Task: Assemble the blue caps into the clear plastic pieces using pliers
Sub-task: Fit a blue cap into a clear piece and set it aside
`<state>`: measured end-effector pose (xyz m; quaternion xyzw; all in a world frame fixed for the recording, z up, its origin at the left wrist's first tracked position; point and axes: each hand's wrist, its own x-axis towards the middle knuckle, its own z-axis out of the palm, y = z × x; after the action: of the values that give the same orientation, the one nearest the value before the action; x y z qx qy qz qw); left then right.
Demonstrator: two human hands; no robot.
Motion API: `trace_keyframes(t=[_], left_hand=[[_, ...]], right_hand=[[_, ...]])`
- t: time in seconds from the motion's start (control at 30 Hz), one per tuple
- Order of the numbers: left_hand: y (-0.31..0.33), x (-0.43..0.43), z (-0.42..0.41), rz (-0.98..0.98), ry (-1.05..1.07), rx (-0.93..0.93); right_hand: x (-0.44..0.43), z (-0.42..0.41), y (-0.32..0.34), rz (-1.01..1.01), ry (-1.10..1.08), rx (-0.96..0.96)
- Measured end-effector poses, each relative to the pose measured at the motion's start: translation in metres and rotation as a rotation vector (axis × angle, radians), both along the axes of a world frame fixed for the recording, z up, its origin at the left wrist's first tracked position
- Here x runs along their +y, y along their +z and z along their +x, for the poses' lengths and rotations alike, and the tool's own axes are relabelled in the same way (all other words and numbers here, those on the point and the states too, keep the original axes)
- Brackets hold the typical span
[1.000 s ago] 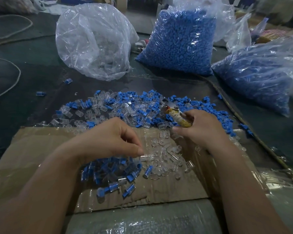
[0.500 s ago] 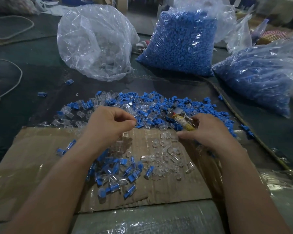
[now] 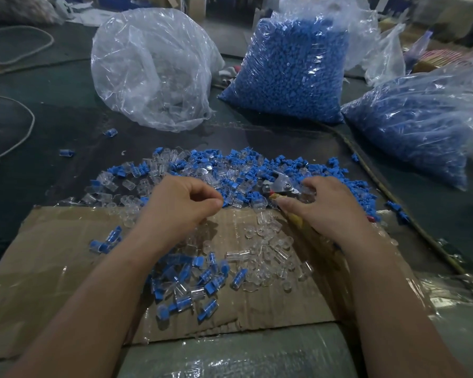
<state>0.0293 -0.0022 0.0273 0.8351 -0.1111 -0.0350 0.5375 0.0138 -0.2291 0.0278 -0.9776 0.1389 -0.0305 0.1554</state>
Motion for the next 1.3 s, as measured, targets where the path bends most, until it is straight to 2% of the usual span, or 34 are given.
trace_keyframes(t=[0.1, 0.23, 0.33, 0.5, 0.73, 1.07, 1.3], left_hand=[[0.000, -0.001, -0.001, -0.027, -0.021, 0.016], [0.000, -0.002, -0.001, -0.038, -0.022, 0.015], [-0.001, -0.002, -0.001, -0.044, -0.017, 0.001], [0.000, -0.002, -0.001, -0.044, -0.011, -0.013], [0.001, -0.003, -0.003, -0.055, -0.027, 0.008], [-0.001, -0.002, -0.001, -0.073, -0.024, 0.002], [0.000, -0.002, -0.002, -0.059, -0.025, -0.001]], right_hand=[[0.010, 0.000, -0.001, -0.028, 0.066, -0.129], [0.031, 0.001, 0.001, -0.051, 0.298, -0.328], [0.047, 0.007, -0.006, -0.150, 0.458, -0.278], [0.056, 0.016, -0.020, -0.217, 0.476, -0.213], [0.057, 0.020, -0.019, -0.185, 0.507, -0.141], [0.058, 0.021, -0.017, -0.032, 0.509, -0.176], [0.059, 0.016, -0.013, -0.017, 0.525, -0.185]])
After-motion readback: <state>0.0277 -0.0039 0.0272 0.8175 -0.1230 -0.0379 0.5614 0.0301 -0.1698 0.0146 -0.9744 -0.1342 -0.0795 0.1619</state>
